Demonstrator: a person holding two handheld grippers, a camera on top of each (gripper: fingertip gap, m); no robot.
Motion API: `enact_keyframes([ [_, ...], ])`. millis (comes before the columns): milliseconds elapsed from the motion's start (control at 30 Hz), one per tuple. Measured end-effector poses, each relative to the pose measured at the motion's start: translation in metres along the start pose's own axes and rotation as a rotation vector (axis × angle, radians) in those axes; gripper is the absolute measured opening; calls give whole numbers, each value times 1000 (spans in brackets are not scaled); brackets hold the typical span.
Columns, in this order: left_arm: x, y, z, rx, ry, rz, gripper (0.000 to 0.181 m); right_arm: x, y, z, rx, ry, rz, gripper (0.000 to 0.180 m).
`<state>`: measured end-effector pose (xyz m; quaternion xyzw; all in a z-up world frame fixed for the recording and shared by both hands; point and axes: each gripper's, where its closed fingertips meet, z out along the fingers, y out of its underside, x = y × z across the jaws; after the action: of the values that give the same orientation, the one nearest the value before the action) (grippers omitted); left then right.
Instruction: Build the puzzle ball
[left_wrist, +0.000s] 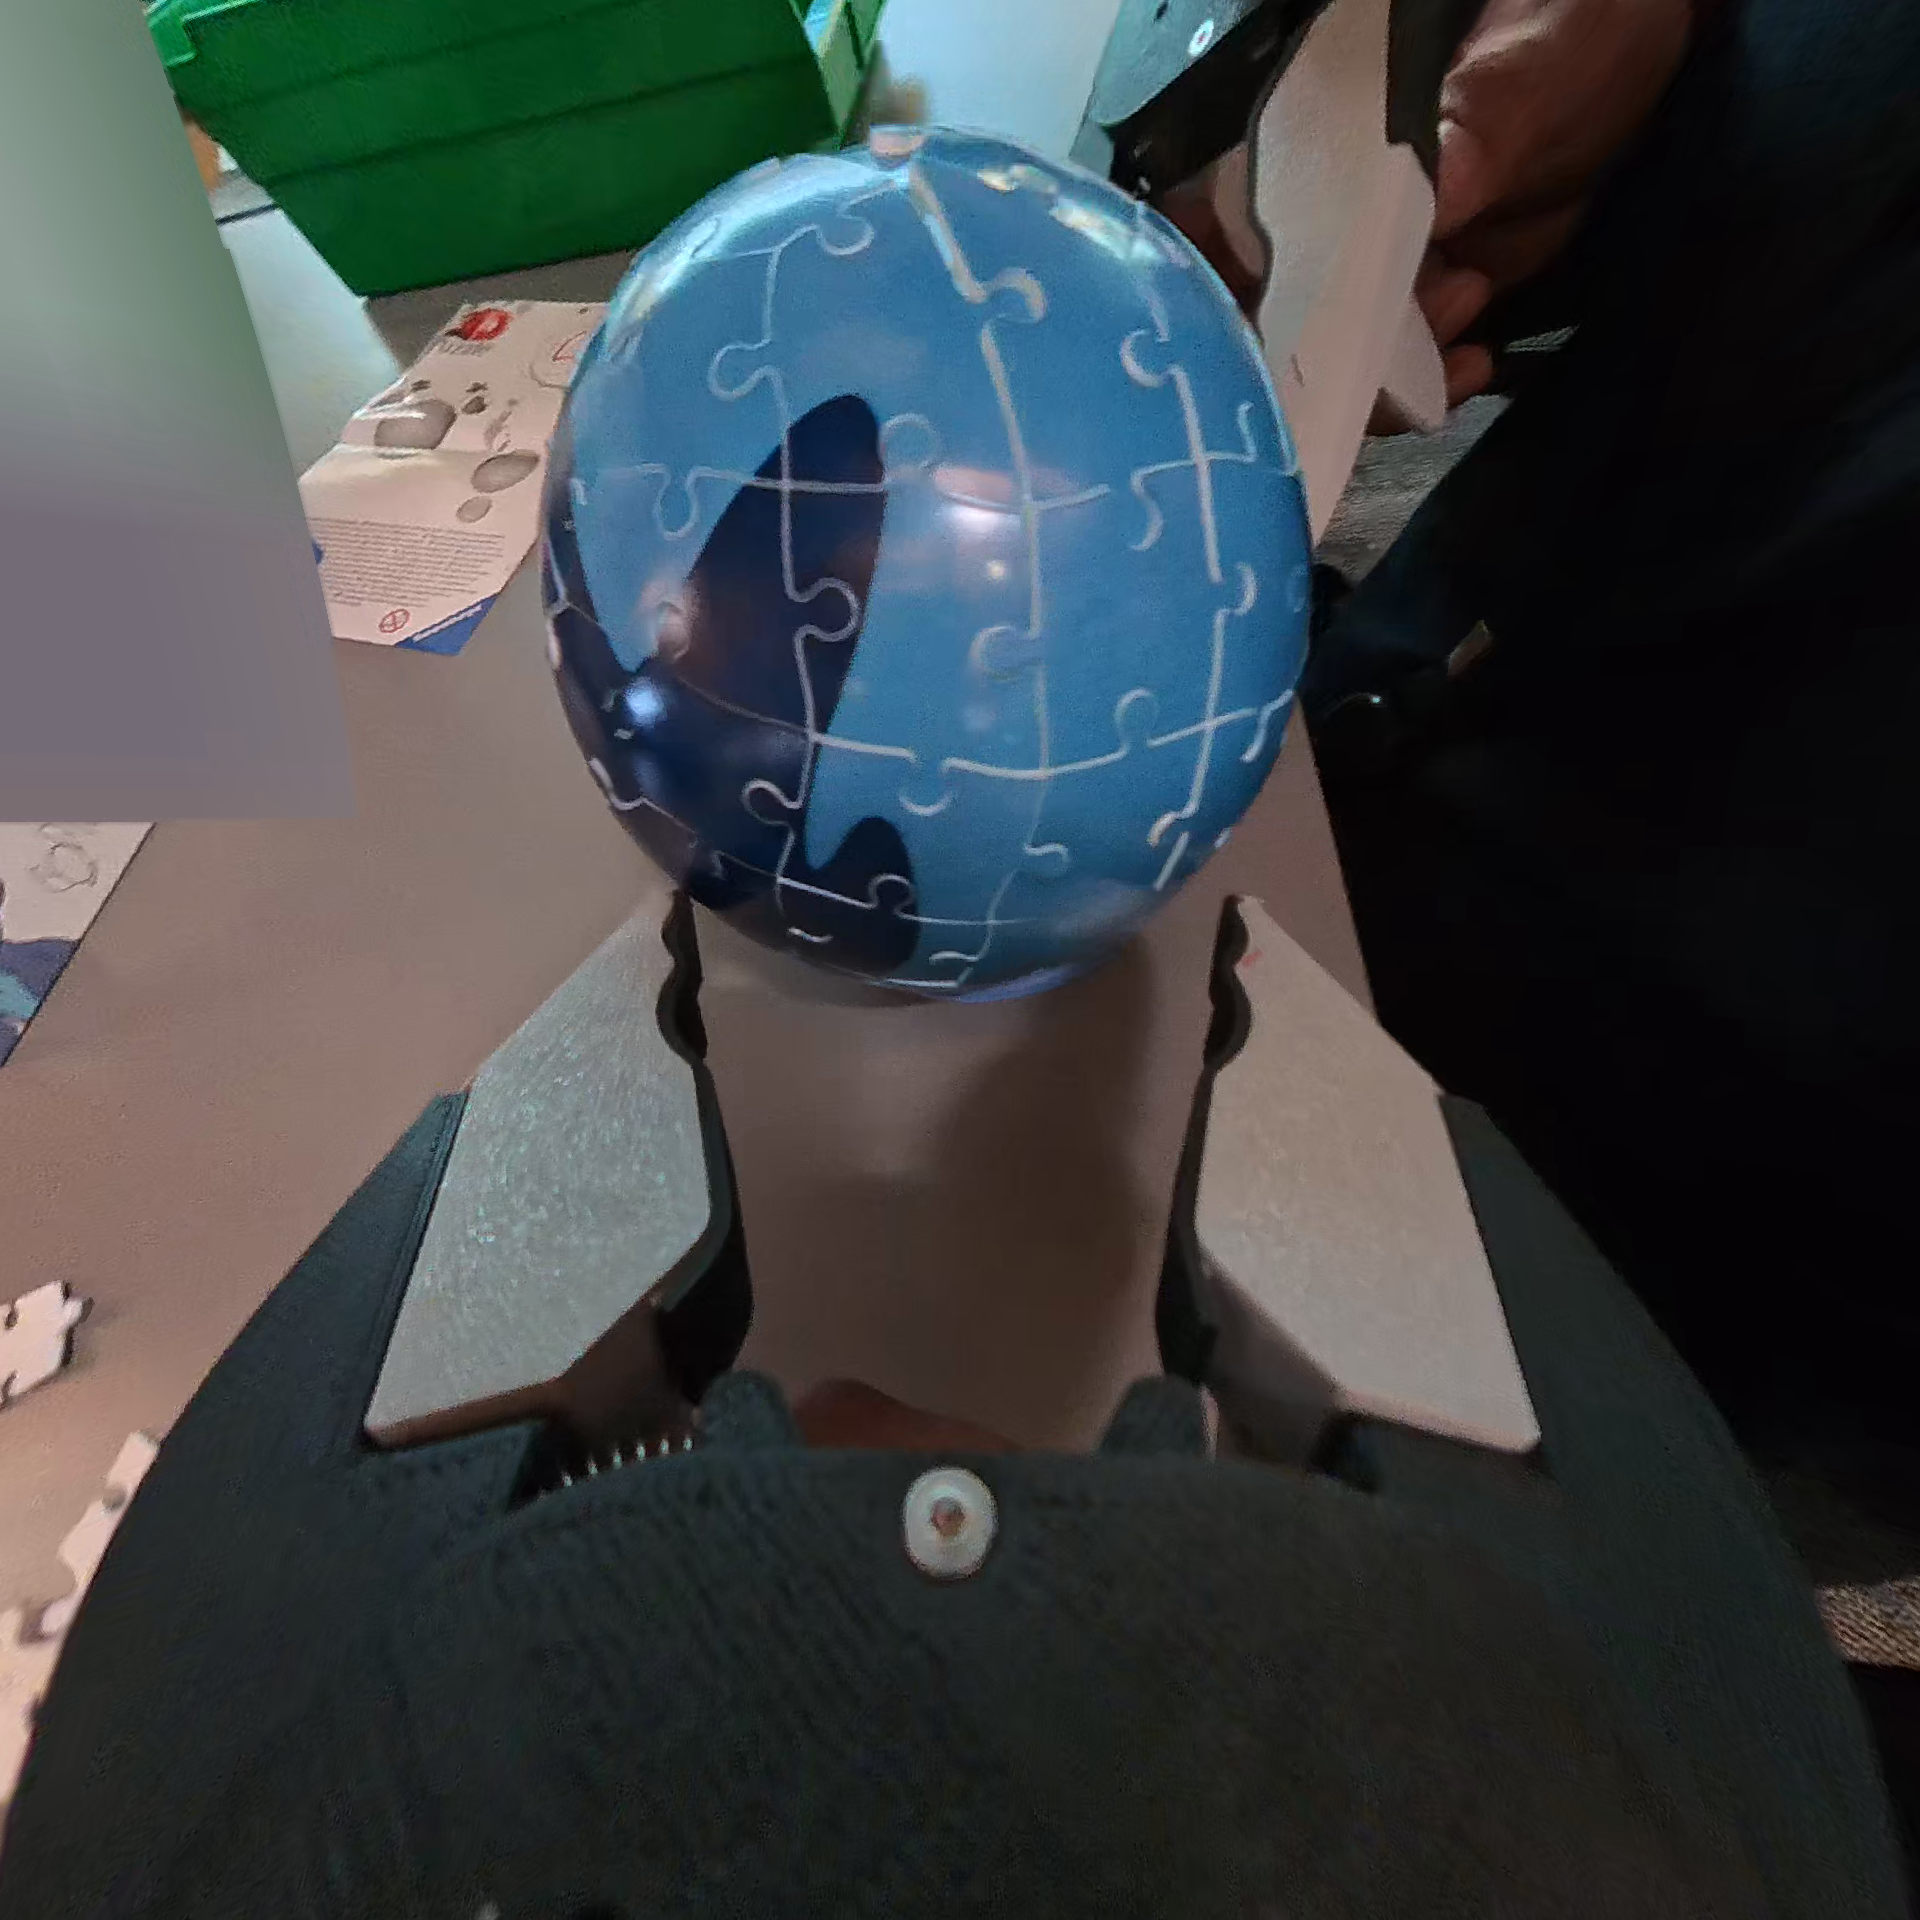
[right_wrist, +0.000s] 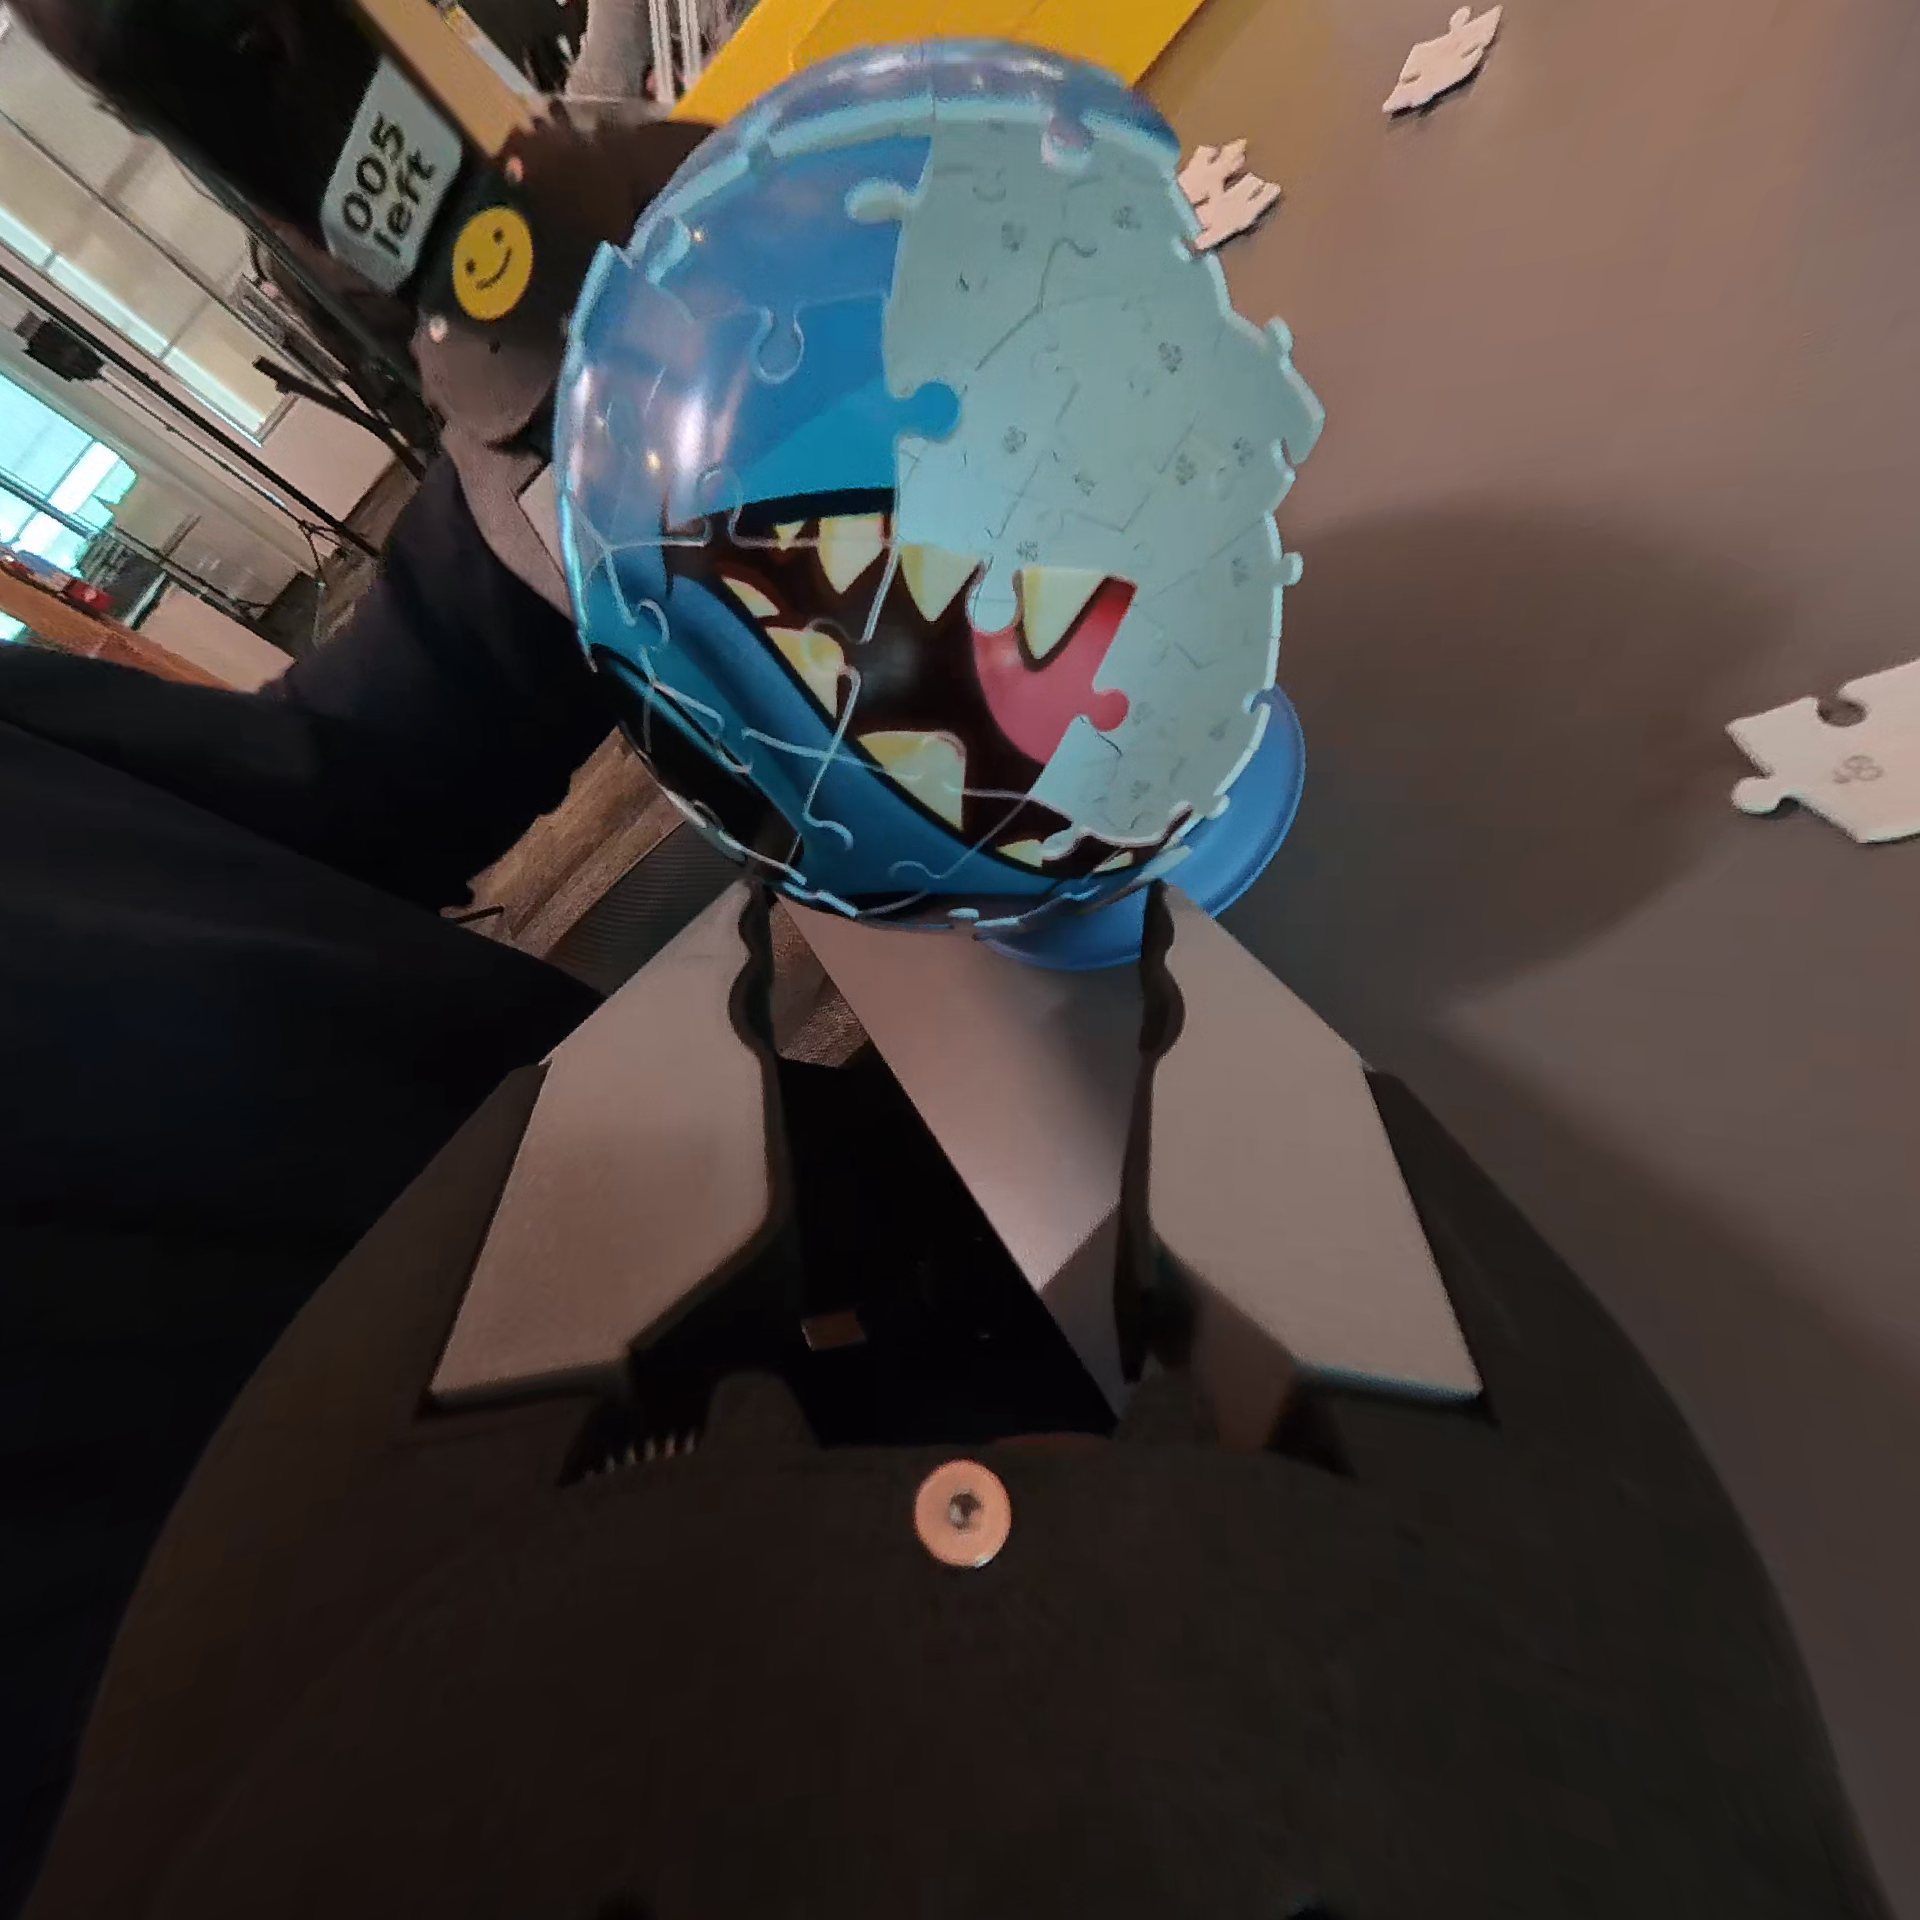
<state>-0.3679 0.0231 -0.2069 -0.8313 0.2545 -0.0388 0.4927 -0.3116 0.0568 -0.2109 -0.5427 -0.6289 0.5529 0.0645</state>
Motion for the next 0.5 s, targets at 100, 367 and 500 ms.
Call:
enact_keyframes([
  [100,7,3,-4,-23,-49,-22,101,-2,-2,0,9,-39,7,72],
  [367,25,7,-17,-63,-117,-105,101,4,-13,-4,27,-103,-18,72],
  [500,37,-2,-28,-41,-48,-198,98,3,-18,-12,48,-140,11,71],
])
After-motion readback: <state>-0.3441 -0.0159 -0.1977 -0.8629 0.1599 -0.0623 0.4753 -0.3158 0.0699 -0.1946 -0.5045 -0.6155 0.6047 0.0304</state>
